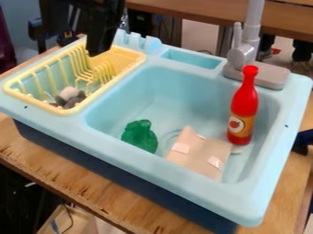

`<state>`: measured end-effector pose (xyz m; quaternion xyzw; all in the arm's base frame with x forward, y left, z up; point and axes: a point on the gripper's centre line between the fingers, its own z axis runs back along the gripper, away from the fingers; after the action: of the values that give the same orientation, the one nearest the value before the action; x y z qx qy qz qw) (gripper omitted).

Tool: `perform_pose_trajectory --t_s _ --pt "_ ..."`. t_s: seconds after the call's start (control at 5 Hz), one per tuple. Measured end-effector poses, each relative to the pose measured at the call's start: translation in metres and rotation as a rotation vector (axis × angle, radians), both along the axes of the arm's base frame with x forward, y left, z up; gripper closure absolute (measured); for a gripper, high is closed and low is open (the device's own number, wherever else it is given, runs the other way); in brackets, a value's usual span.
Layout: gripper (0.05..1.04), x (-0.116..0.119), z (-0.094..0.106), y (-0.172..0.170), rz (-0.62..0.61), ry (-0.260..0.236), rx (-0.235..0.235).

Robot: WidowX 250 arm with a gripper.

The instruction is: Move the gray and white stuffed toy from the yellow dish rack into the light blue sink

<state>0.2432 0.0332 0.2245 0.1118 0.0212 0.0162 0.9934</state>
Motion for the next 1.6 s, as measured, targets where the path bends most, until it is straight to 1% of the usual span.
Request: perform_pose_trajectory --t_s 0.2,0.4,0.6,0.8,1.0,1.2,1.4,1.6 --pt "0.08 0.0 -0.007 -0.001 -0.002 0.028 -0.003" --pt "0.08 0.011 -0.017 0.013 0.054 0.047 -0.041" --pt "0.08 0.02 -0.023 0.039 0.147 0.043 -0.082" --pt "0.08 0.027 -0.039 0.053 0.188 0.086 -0.09" --pt "0.08 0.034 -0.054 0.06 0.216 0.114 -0.094" --pt "0.08 0.04 -0.066 0.064 0.233 0.15 -0.085" --pt "0.08 0.045 -0.078 0.066 0.263 0.174 -0.083" --pt "0.08 0.043 -0.093 0.08 0.33 0.199 -0.077"
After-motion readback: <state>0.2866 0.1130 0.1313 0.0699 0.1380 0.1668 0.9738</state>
